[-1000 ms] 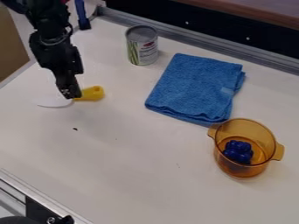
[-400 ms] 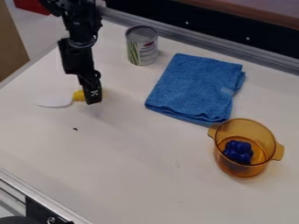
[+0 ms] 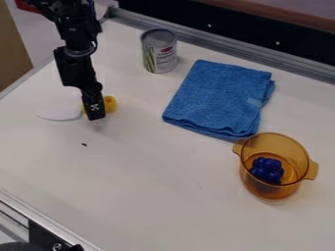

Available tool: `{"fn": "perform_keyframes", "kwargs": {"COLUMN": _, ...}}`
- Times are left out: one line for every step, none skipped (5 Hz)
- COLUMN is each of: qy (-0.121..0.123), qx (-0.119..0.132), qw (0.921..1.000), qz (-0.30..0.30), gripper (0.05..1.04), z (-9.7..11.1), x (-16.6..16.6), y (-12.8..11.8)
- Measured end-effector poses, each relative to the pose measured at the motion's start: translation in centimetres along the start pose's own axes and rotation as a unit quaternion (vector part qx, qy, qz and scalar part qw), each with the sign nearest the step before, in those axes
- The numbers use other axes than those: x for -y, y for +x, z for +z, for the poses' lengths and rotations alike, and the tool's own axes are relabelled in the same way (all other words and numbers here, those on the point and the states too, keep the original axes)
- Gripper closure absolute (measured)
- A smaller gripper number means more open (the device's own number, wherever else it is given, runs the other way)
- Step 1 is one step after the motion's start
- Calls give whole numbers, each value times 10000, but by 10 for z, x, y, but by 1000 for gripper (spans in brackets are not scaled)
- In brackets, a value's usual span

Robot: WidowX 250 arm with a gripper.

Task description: Move the knife to the centre of the table

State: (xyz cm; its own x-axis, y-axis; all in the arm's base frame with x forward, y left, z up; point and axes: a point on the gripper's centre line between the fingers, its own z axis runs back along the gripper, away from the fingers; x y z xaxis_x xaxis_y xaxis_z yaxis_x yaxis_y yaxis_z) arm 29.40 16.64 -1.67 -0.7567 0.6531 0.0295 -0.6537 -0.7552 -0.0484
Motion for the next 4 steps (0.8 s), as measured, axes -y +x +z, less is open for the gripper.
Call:
{"fn": "perform_keyframes", "kwargs": {"qy": 12, "qx": 11, "qw": 9999, "qz": -166, "gripper": 85, "z": -5, "x": 6, "y": -3}}
{"fn": "perform_keyframes", "kwargs": {"qy": 52, "qx": -95, "qw": 9993, "qz": -365, "gripper": 115, "z": -6, "x": 8, "y": -8}}
{"fn": "perform_keyframes", "kwargs": {"qy": 128, "qx": 119, "qw": 9982, "qz": -566, "gripper": 376, "z": -6, "x": 9, "y": -10}}
{"fn": "perform_keyframes", "kwargs": {"qy": 152, "qx": 149, "qw": 9959, "qz": -882, "gripper": 656, "z": -8, "x": 13, "y": -11}}
